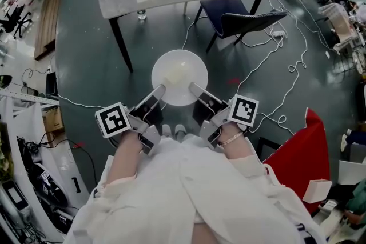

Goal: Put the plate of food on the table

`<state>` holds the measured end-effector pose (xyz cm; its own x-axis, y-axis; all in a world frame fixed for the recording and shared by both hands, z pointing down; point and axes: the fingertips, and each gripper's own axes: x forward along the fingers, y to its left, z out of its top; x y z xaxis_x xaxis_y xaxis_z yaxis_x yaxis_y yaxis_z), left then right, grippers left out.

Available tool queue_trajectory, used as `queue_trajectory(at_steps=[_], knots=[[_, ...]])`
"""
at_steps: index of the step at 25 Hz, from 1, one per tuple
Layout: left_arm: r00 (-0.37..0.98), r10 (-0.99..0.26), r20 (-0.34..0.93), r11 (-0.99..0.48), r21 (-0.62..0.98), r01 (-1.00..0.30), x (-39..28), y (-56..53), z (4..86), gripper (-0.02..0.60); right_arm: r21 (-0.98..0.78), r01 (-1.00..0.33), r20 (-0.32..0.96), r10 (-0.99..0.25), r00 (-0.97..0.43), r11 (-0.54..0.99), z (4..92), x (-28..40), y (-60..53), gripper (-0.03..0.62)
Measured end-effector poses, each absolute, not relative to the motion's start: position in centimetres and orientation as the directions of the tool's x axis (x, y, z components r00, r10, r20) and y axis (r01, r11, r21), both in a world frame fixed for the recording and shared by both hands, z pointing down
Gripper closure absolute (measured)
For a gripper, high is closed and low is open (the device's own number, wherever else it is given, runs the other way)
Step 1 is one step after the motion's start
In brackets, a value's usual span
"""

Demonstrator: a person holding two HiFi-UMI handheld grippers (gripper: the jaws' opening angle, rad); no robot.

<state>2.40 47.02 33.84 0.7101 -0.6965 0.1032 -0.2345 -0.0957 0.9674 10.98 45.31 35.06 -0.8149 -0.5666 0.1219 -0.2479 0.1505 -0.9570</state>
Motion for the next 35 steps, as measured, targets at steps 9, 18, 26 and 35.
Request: queue_trajectory(at_steps=[9,18,26,35], knots=[[0.691,-0.716,0.101,-0.098,0.965,-0.243,5.1,46.4,34.5,0.558,-0.971,-0.201,0.087,-0.596,-0.798,0.127,35.9,13.6,44.8,0.583],[0.654,-0.746,0.123,-0.048,0.97,-0.238,4.9,44.8,36.2,0.558,-0.955,-0.249,0.121,-0.554,-0.824,0.162,37.1,13.4,42.2,0.583],[0.681,-0.725,0.107,-0.062,0.973,-0.22,2.9,37.8,36.9,0.558,-0.965,-0.229,0.113,-0.585,-0.803,0.127,37.9,11.5,35.7,0.583],[0.7,-0.709,0.09,-0.05,0.983,-0.177,-1.7,26.6,36.0,0.558,-0.967,-0.226,0.109,-0.608,-0.787,0.119,36.8,6.8,24.7,0.582]])
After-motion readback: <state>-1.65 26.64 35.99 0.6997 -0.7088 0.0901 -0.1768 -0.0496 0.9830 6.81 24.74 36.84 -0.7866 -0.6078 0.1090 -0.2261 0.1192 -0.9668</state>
